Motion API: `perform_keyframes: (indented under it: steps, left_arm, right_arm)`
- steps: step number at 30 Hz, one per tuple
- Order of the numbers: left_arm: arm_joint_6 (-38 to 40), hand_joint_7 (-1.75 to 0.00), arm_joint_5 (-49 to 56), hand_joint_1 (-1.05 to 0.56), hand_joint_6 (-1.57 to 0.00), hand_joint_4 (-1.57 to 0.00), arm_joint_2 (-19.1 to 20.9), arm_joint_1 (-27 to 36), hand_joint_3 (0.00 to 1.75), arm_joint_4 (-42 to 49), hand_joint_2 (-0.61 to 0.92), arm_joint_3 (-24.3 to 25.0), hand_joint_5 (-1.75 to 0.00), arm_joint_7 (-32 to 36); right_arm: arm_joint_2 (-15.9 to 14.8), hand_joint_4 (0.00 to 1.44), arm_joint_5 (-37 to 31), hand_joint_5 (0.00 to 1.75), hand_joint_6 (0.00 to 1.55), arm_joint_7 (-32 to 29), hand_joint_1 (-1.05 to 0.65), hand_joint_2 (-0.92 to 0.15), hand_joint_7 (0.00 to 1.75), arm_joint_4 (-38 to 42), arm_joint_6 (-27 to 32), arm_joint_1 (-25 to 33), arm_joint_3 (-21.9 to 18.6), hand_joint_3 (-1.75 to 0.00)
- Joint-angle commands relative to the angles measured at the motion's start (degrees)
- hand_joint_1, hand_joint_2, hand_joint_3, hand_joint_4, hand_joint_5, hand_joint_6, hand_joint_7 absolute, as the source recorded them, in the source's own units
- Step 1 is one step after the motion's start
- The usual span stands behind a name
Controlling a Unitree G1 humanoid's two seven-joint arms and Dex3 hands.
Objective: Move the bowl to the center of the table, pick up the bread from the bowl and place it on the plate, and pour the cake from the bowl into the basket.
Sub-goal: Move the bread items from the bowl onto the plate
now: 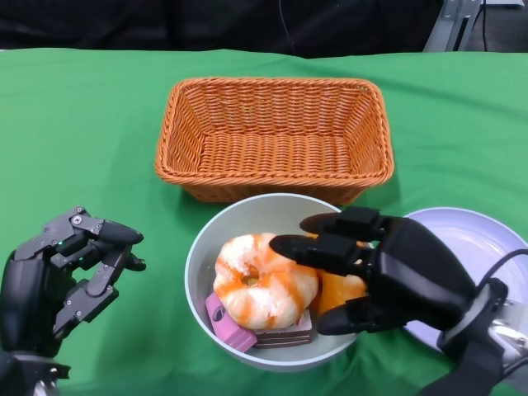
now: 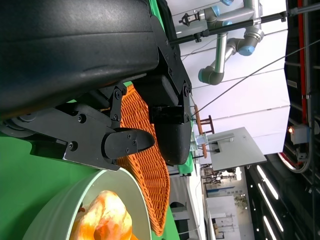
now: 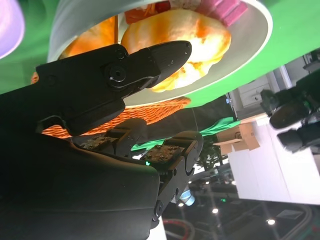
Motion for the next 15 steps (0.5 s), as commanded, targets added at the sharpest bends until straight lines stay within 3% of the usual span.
perform_keyframes:
  steps: [1, 15]
  left_arm:
    - [-0.4, -1.05, 0.4, -0.07, -0.82, -0.71, 0.2, 0.2, 0.49, -1.1, 0.89, 0.1, -1.48, 1.2]
    - [-0.5, -1.05, -0.6, -0.06, -0.83, -0.73, -0.5, 0.9, 0.56, -3.2, 0.87, -0.5, -1.45, 0.8]
  right_arm:
    - [-1.4, 0.55, -2.4, 0.15, 0.52, -3.7, -0.85, -0.89, 0.02, 2.7, 1.0, -2.8, 3.0, -0.01]
    - [-1.9, 0.57, -8.8, 0.08, 0.54, -14.3, -0.83, -0.90, 0.00, 13.9, 6.9, -11.1, 14.9, 0.00]
